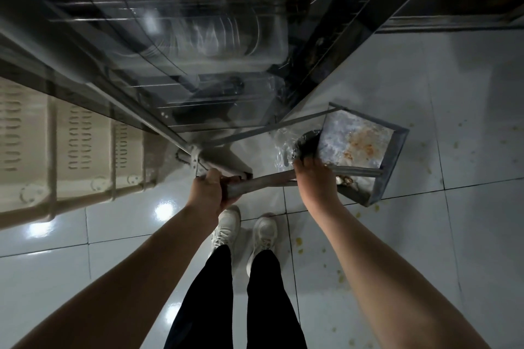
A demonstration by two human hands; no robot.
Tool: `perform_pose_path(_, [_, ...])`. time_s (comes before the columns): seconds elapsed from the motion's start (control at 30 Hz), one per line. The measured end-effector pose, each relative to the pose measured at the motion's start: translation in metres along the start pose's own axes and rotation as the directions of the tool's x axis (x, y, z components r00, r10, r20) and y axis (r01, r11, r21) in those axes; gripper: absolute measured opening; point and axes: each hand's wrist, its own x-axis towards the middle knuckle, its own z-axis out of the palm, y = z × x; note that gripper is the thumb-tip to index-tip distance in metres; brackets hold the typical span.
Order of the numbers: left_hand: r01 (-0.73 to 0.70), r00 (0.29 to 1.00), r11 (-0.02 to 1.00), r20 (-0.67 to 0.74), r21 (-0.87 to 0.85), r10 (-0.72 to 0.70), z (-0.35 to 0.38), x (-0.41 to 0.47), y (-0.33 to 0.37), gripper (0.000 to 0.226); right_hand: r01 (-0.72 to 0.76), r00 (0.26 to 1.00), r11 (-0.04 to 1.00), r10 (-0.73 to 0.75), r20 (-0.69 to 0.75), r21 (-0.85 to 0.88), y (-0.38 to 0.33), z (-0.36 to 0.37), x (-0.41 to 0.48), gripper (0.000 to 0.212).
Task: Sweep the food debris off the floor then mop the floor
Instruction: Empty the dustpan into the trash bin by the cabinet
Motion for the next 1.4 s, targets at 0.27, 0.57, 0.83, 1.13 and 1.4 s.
perform_pose_path(0.27, [0.025, 1.0, 0.994, 0.019, -0.105, -0.023, -0.011, 0.006, 0.008, 0.017, 0.001, 0.983, 0.999, 0.005, -0.182, 0.032, -0.01, -0.015, 0.004, 0.024])
perform_pose_path(0.57, [0.021, 1.0, 0.996, 0.013, -0.089, -0.02, -0.009, 0.01, 0.007, 0.018, 0.029, 0.976, 0.997, -0.013, -0.218, 0.069, -0.01, -0.014, 0.009, 0.025])
perform_pose_path(0.83, [-0.067, 0.998, 0.996, -0.002, -0.054, 0.067, -0.002, 0.003, 0.008, 0.019, 0.0, 0.973, 0.995, 0.025, -0.231, 0.104, -0.007, -0.013, 0.006, 0.023])
perform_pose_path(1.13, [0.05, 0.993, 0.993, -0.103, -0.103, -0.06, -0.024, 0.017, 0.008, 0.011, 0.046, 0.978, 0.992, -0.021, -0.21, 0.117, -0.021, -0.022, 0.008, 0.014])
perform_pose_path(1.4, [0.154, 0.982, 0.982, -0.097, -0.109, -0.165, -0.015, 0.013, 0.008, 0.013, 0.131, 0.991, 0.983, -0.125, -0.055, 0.125, -0.019, -0.006, 0.026, 0.024])
